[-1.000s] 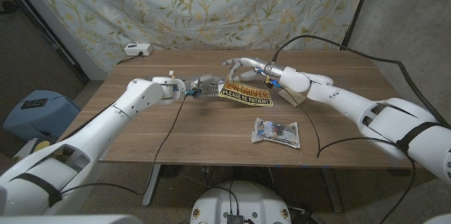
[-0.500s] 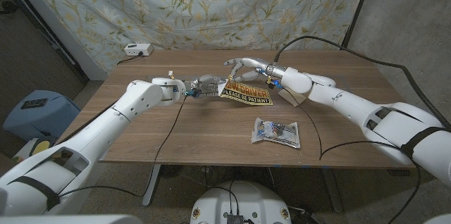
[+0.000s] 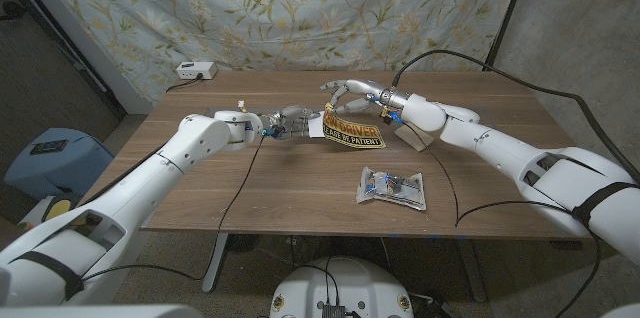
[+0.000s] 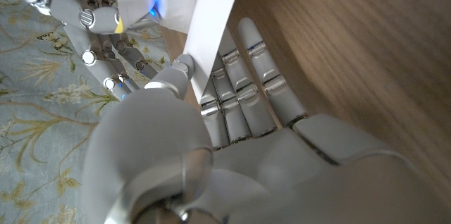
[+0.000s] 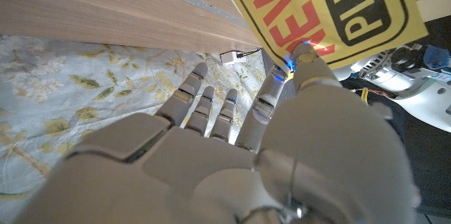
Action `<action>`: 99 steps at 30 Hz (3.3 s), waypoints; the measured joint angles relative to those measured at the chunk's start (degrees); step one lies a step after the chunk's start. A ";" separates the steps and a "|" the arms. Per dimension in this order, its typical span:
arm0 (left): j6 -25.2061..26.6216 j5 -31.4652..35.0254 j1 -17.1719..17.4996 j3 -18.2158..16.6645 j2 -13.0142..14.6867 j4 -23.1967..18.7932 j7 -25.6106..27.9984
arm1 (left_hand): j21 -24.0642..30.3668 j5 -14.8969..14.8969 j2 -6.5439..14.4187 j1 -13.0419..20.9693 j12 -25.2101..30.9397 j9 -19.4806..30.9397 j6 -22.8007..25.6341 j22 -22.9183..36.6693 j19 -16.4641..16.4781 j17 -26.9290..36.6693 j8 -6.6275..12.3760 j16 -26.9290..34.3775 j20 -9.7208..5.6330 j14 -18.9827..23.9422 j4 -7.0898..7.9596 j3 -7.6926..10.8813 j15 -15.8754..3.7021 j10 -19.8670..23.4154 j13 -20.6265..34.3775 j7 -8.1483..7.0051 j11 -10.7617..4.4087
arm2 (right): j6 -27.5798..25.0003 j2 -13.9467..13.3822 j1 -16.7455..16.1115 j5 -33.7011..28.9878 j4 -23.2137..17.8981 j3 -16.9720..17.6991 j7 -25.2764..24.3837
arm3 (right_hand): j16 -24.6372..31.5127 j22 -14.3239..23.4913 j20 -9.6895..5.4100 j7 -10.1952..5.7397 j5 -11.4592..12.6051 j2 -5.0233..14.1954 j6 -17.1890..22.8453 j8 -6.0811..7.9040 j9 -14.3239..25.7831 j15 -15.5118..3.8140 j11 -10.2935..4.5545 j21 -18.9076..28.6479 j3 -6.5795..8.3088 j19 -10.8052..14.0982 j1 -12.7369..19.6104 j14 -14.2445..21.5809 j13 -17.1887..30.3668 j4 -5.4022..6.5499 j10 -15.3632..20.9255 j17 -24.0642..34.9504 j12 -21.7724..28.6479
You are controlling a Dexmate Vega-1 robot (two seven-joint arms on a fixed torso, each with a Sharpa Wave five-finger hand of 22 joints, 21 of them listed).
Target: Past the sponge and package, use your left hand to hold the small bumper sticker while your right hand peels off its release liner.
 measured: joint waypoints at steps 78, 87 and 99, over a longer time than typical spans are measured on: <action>0.49 1.77 -2.50 0.17 0.76 3.52 -2.28 | 4.04 -1.11 -0.55 -0.11 -0.84 -0.21 -0.30 -0.15 -0.94 1.59 0.51 -1.62 -0.29 0.92 0.16 1.10 -0.31 0.09 1.70 -0.29 -0.08 | 0.97 -1.03 -2.46 14.36 -2.57 5.20 13.92 | -0.68 0.00 1.24 -0.97 1.17 -0.30 0.49 0.52 0.48 0.31 0.00 -0.32 -0.80 0.20 0.30 -0.32 0.21 0.16 -0.01 0.27 -0.43; 0.60 2.12 -2.84 0.32 0.68 3.91 -2.68 | 4.45 -1.12 -0.55 -0.11 -1.17 -0.28 -0.31 -0.44 -1.14 1.85 0.51 -1.62 -0.49 0.91 0.24 1.51 -0.31 0.09 1.70 -0.29 -0.08 | 1.07 -0.98 -2.66 16.91 -2.00 5.99 16.75 | -0.90 0.00 1.23 -0.96 1.17 -0.30 0.49 0.52 0.28 0.63 0.21 -0.32 -0.80 0.20 0.30 -0.63 0.21 0.16 -0.22 0.27 -0.43; 0.89 2.31 -3.06 0.33 0.70 4.05 -3.04 | 5.09 -1.12 -0.86 -0.42 -1.29 -0.28 -0.31 -0.44 -1.35 2.12 0.50 -2.01 -0.70 0.91 0.24 1.50 -0.30 0.10 1.86 -0.30 -0.08 | 1.72 -0.77 -2.88 19.74 -1.09 6.77 19.44 | -0.90 0.00 1.23 -0.99 1.58 -0.30 0.51 0.48 0.21 0.63 0.21 -0.32 -0.80 0.20 0.30 -0.63 0.21 0.16 -0.22 0.55 -0.43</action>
